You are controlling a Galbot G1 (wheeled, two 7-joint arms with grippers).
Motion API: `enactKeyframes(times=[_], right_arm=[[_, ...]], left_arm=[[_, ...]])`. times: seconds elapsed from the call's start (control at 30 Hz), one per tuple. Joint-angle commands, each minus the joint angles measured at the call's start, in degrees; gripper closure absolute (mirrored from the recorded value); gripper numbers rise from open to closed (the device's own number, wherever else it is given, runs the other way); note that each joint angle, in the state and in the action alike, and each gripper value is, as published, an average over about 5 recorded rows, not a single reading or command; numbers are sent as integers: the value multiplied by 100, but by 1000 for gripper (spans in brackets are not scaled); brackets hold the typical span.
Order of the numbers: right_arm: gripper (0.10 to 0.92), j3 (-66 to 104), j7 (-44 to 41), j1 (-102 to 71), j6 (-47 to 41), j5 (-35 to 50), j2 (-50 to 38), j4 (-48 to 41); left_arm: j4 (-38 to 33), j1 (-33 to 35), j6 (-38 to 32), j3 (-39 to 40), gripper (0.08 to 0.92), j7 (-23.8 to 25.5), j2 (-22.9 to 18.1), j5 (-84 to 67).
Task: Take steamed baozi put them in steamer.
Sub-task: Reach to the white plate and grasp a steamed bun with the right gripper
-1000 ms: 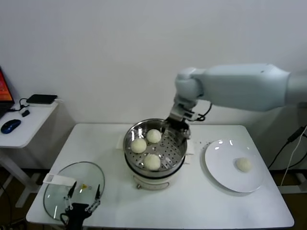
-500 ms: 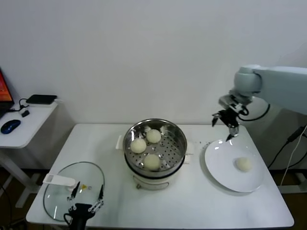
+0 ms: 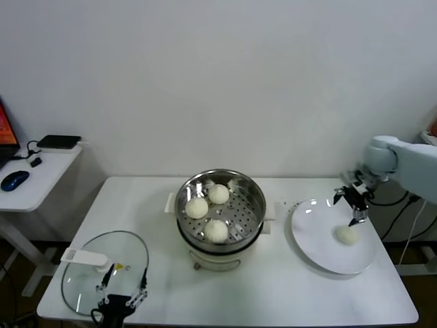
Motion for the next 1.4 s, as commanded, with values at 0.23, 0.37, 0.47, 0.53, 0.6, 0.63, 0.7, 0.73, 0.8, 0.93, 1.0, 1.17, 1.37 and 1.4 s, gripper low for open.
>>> enactKeyframes(times=[0.23,0.37,0.47,0.53,0.6,0.63,0.7,0.73,0.8,0.93,1.0,1.17,1.37,1.4], right_arm=[[203,1924,182,-2127,-46,-940,-187,-1107],[203,2194,253,-2307,26,-1038,-76,-1382],[203,2290,273,-2370,36,-1057,-14,-1470],[203,2301,271,-2387,33,-1083,3,-1459],[203,2302,267,-2391,33,-1104,21,-1445],[203,2304,268,-2391,36,-1111,34,-1449],[203,2315,271,-2388,39,-1107,66,-1474],[203,2318,272,-2385,43,-1107,80,-1488],[203,2326,273,-2379,44,-1100,103,-1502],[211,2316,252,-2368,43,-1085,112,-1466],[235,2302,242,-2354,38,-1077,108,-1439],[376,2237,217,-2252,31,-1039,75,-1370],[493,1431,145,-1375,-93,-528,-118,-818],[501,1145,141,-1074,-129,-344,-138,-670]], left_arm=[[139,-43,29,0,177,-4,6,16],[164,-61,25,7,177,-2,7,22],[173,-63,26,6,177,0,15,22],[176,-61,29,1,177,-1,18,21],[173,-59,33,-2,177,-3,19,19],[170,-59,35,-2,177,-4,18,20],[157,-62,41,0,177,-4,15,22],[148,-64,44,0,177,-4,14,23],[130,-66,49,-1,177,-3,12,25],[111,-60,56,-11,177,-3,17,22],[99,-54,60,-16,177,-4,20,20],[60,-46,72,-24,177,-3,21,18],[24,-26,76,-19,177,-1,32,16],[16,-19,77,-21,177,0,35,14]])
